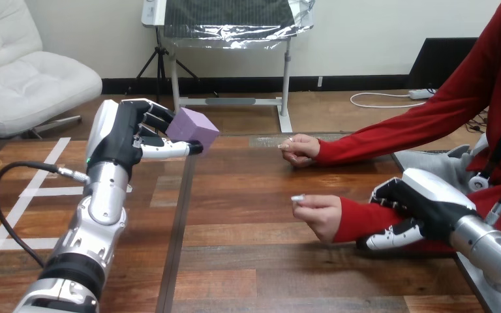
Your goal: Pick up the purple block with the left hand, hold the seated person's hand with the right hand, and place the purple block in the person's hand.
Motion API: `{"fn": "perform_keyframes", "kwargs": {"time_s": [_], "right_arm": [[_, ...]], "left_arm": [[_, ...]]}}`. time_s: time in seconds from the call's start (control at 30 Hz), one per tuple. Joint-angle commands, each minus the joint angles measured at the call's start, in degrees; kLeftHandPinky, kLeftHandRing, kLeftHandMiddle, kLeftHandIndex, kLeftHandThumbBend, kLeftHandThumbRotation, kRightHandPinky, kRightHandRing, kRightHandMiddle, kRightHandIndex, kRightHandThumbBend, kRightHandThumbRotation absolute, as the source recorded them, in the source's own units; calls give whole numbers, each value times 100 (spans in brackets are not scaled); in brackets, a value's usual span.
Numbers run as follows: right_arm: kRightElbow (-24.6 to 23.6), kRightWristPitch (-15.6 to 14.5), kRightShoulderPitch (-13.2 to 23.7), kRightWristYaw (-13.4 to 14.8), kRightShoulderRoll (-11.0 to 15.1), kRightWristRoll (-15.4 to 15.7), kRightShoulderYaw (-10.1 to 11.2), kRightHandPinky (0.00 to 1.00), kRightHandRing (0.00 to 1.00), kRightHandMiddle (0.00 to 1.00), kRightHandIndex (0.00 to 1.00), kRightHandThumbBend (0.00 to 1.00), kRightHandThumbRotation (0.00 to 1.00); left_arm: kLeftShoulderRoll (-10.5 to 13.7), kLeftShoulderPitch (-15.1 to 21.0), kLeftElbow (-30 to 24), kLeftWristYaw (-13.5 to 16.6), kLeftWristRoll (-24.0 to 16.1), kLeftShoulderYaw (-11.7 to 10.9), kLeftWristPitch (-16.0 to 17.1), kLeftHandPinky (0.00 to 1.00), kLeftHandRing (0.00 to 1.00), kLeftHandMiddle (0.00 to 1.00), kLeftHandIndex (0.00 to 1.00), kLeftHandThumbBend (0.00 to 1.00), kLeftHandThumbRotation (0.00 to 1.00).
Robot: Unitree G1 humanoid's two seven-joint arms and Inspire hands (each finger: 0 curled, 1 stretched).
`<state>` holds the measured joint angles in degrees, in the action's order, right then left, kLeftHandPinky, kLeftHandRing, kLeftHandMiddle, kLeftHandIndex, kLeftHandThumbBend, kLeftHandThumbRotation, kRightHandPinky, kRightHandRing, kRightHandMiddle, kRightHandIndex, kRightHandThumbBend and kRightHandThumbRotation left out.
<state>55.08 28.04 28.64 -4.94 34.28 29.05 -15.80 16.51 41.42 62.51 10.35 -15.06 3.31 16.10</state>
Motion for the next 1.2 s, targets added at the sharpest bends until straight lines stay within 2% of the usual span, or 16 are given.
{"fn": "perform_keyframes", "kwargs": {"time_s": [0.0,0.2,0.6,1.17], "right_arm": [[-445,133,428,23,134,-166,193,36,40,45,46,72,28],[-671,-5,445,-138,157,-225,278,35,39,45,46,72,31],[-989,-81,482,-286,172,-361,345,34,38,44,45,74,35],[-1660,-511,411,-574,79,-467,428,36,40,45,47,75,36]], "left_arm": [[-150,563,61,-13,139,-91,24,36,44,47,47,66,0],[-239,631,154,-8,193,-72,-45,37,44,47,47,66,0],[-476,741,334,-13,262,-97,-140,38,44,47,47,66,0],[-835,908,565,-127,382,-69,-308,38,44,48,48,69,0]]}}
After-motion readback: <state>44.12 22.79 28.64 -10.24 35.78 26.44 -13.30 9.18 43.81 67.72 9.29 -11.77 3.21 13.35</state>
